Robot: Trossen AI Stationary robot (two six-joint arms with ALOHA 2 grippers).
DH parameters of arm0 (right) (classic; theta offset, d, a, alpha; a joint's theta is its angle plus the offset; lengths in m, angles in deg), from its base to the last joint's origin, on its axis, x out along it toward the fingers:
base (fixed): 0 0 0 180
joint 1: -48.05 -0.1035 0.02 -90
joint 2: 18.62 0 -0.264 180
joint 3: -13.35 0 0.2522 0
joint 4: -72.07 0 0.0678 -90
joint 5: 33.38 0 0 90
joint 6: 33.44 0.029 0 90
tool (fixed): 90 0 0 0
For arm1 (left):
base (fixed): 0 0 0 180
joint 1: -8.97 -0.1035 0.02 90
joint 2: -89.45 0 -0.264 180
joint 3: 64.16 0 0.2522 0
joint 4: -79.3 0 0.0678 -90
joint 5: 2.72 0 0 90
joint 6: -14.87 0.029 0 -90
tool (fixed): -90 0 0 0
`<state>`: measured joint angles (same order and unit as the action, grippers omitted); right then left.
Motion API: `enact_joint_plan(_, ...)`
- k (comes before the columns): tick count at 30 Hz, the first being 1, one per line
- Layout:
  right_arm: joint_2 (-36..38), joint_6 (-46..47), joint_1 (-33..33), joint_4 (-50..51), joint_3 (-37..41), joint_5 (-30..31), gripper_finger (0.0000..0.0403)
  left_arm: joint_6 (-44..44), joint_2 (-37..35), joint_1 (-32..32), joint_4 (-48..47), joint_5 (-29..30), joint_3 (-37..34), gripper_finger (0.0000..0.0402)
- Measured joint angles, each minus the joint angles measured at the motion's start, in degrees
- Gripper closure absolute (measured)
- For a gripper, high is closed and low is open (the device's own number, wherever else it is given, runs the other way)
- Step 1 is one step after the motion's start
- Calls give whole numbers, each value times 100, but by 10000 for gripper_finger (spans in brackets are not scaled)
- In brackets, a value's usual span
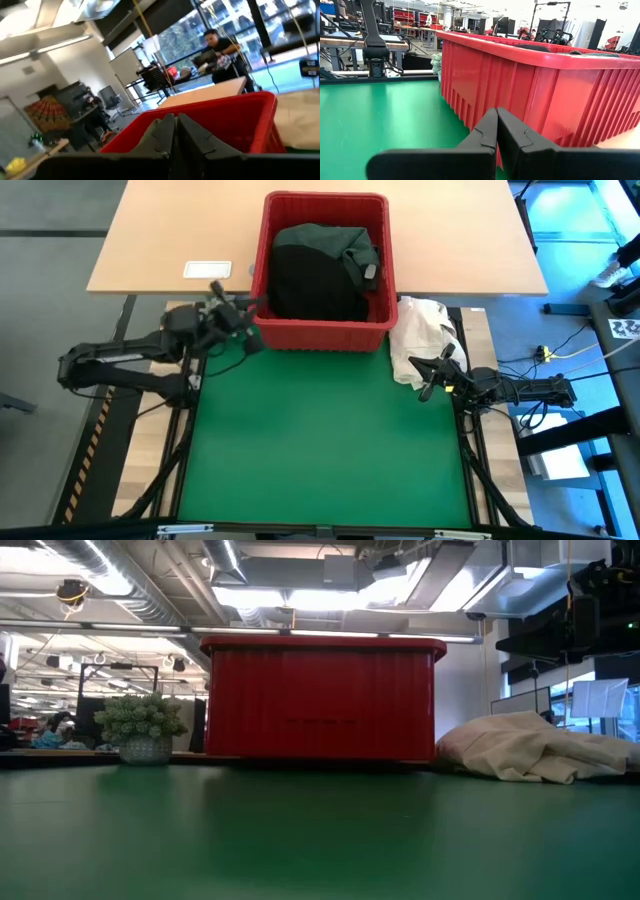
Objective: Fold laundry
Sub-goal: Fold the black shirt
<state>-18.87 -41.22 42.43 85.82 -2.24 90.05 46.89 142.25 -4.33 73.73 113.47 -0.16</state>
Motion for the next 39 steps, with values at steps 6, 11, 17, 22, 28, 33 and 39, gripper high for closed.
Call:
enact_joint_plan(6, 1, -1, 1, -1, 0, 0, 397, -151, 853, -989, -397, -589, 737, 384)
enact_joint_plan(11, 2, -1, 0, -2, -1, 0, 397, -752, 1528, -1924, -1276, -1458, 1323, 384)
enact_joint_plan(17, 1, 0, 0, -2, 0, 0, 397, -1357, 2138, -2884, -1589, -2312, 1649, 384)
enact_joint_plan(22, 0, -2, 0, 0, -2, 0, 397, -1675, 2495, -3415, -1623, -2329, 1666, 381)
enact_joint_plan(28, 0, 0, 2, 0, -2, 0, 397, -1665, 2824, -3742, -1684, -2435, 1666, 341)
enact_joint_plan(33, 0, -1, 1, -2, 0, 0, 397, -1648, 3106, -3854, -1649, -2441, 1666, 280)
enact_joint_plan(39, 0, 0, 2, -1, 0, 0, 397, -1652, 3409, -3967, -1645, -2441, 1666, 222)
